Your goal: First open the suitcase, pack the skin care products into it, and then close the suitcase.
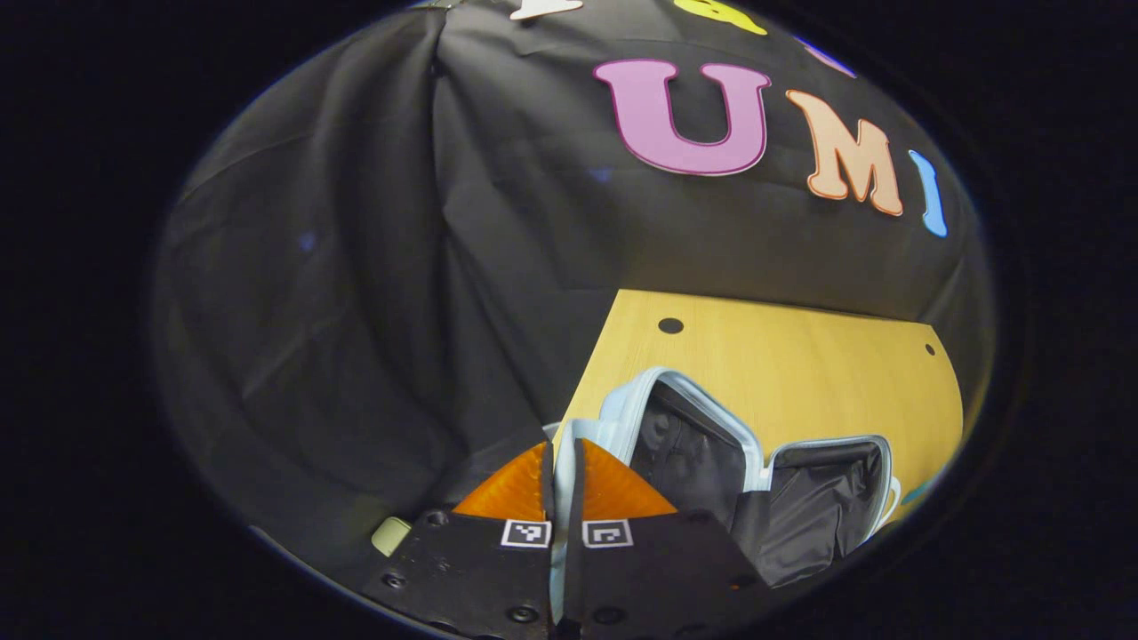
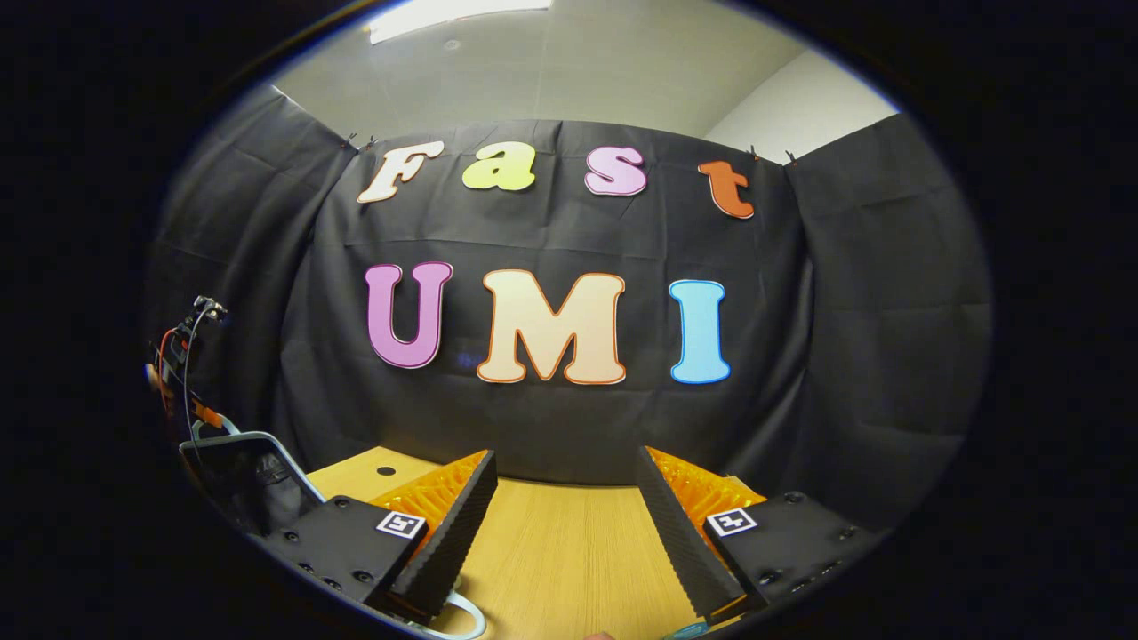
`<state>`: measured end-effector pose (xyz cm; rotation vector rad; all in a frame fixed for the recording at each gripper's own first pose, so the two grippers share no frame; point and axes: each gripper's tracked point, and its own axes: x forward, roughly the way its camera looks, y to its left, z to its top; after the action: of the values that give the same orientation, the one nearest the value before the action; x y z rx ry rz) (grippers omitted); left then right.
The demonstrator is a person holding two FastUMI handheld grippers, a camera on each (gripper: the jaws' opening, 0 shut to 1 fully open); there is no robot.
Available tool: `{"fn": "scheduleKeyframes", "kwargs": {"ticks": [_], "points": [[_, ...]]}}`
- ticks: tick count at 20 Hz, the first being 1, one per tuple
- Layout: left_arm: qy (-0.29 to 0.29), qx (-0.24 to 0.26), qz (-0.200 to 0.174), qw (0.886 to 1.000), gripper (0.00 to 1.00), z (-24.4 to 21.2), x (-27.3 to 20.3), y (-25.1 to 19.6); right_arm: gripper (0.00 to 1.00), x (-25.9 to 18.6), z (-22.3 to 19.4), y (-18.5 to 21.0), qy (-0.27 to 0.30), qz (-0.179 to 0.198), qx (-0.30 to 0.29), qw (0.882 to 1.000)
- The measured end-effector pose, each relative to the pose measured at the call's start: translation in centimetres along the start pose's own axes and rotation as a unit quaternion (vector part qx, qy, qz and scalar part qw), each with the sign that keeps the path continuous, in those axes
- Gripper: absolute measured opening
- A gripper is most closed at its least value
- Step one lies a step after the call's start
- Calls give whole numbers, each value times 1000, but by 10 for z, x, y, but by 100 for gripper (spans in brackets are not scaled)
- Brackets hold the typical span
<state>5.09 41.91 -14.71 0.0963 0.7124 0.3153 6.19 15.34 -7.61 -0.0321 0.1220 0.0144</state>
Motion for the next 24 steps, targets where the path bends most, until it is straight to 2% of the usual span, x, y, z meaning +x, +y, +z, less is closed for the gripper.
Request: {"fn": "scheduleKeyframes", "kwargs": {"ticks": [9, 14, 16, 18, 20, 22, 24], "points": [[61, -51, 24, 997, 0, -65, 50, 22, 99, 1, -9, 2, 16, -7, -13, 1000], [73, -56, 28, 995, 0, -81, 67, 28, 99, -1, -9, 11, 19, 3, -26, 999], [66, -57, 47, 995, 5, -82, 71, 36, 100, -2, -9, 11, 19, 4, -30, 999], [36, -70, 51, 996, 26, -69, 71, 38, 99, -4, -9, 7, 19, 2, -31, 999], [-9, -76, 46, 996, 63, -52, 64, 30, 99, -4, -8, 2, 16, 0, -28, 999], [-43, -67, 58, 995, 100, -38, 50, 24, 99, -3, -7, -4, 13, -2, -22, 1000], [-73, -67, 57, 993, 96, -22, 31, 18, 99, -3, -5, -11, 9, -2, -17, 1000]]}}
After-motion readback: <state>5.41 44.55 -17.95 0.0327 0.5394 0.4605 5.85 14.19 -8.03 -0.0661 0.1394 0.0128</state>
